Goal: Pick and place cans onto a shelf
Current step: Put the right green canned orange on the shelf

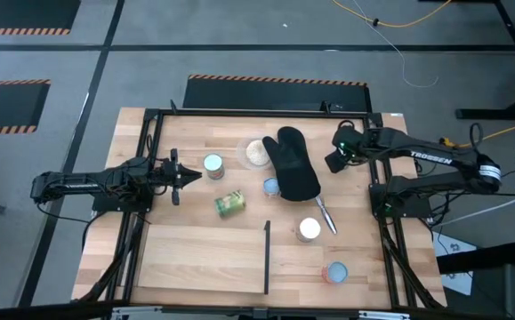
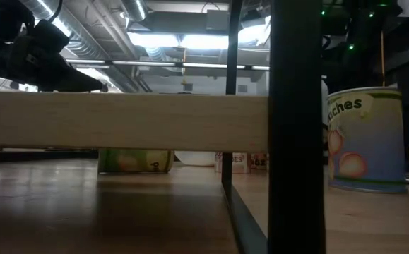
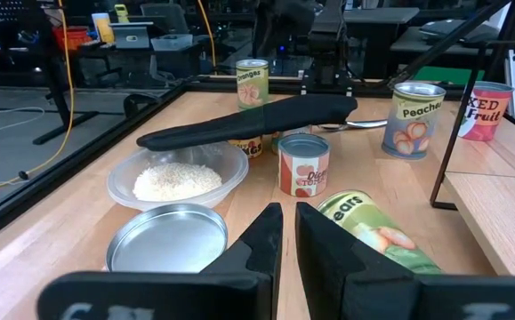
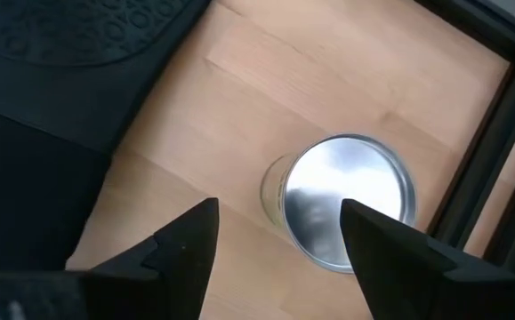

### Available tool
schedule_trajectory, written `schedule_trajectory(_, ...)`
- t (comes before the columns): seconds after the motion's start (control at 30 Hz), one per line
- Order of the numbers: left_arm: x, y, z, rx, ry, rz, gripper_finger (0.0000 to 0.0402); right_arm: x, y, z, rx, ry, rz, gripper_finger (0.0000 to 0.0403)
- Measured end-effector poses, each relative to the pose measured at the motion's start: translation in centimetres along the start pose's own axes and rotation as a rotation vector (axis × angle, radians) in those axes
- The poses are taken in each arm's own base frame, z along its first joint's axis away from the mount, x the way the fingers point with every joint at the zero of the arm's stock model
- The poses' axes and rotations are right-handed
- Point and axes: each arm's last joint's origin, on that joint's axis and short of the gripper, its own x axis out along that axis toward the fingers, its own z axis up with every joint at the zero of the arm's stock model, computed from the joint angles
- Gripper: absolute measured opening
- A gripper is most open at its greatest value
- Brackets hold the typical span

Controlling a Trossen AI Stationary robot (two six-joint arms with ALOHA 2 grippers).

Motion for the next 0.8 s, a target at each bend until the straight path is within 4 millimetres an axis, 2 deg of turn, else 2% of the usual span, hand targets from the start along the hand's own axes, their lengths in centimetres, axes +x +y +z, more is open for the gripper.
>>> schedule_trajectory(0.53,0.0,0.0,0.0,0.000,0.000,0.000,0.0027,3.0,1.4,0.4,-0.052,0.124,-0.085,0.0234)
schedule_trajectory(0.8,0.0,0.0,0.0,0.000,0.000,0.000,0.0027,3.7,1.7,0.4,-0.068,0.146,-0.118,0.0163)
